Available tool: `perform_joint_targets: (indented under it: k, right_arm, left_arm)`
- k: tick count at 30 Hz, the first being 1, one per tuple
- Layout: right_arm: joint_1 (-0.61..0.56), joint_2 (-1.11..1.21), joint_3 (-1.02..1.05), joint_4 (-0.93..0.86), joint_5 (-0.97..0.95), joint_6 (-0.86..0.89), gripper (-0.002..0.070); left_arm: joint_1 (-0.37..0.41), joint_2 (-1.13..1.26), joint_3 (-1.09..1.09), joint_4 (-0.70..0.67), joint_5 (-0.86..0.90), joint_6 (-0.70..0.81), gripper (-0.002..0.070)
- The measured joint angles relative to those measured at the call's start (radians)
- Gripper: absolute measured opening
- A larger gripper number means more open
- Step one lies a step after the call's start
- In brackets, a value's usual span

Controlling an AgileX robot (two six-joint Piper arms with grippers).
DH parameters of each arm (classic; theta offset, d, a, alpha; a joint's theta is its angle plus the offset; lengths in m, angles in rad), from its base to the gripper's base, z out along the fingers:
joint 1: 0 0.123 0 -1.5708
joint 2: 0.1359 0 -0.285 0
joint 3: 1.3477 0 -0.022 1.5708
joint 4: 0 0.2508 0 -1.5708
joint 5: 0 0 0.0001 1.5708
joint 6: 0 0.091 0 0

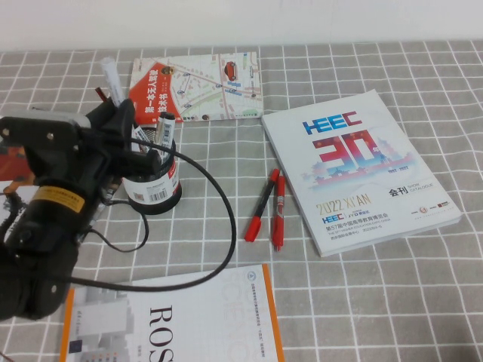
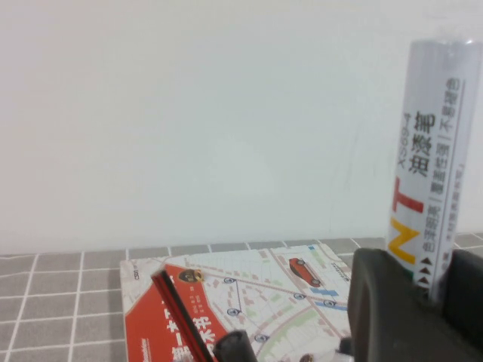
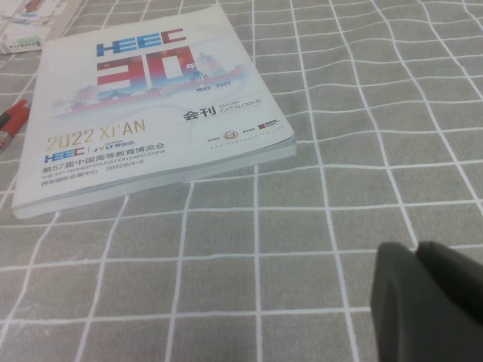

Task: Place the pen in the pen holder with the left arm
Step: Place the pen onto the pen holder

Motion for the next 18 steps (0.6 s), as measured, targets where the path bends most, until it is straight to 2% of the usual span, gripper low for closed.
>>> perform_joint_targets:
  k: [8, 18]
  right_arm:
    - [0.0, 0.0, 0.0, 0.0, 0.0, 0.0, -0.0015]
    - [0.0, 0.0, 0.0, 0.0, 0.0, 0.0, -0.0015]
  left_arm:
    - [0.024, 0.001, -0.096, 0.025, 0.161, -0.029, 0.0106]
    - [0.026, 0.026, -0.1, 0.029, 0.241, -0.029, 0.0106]
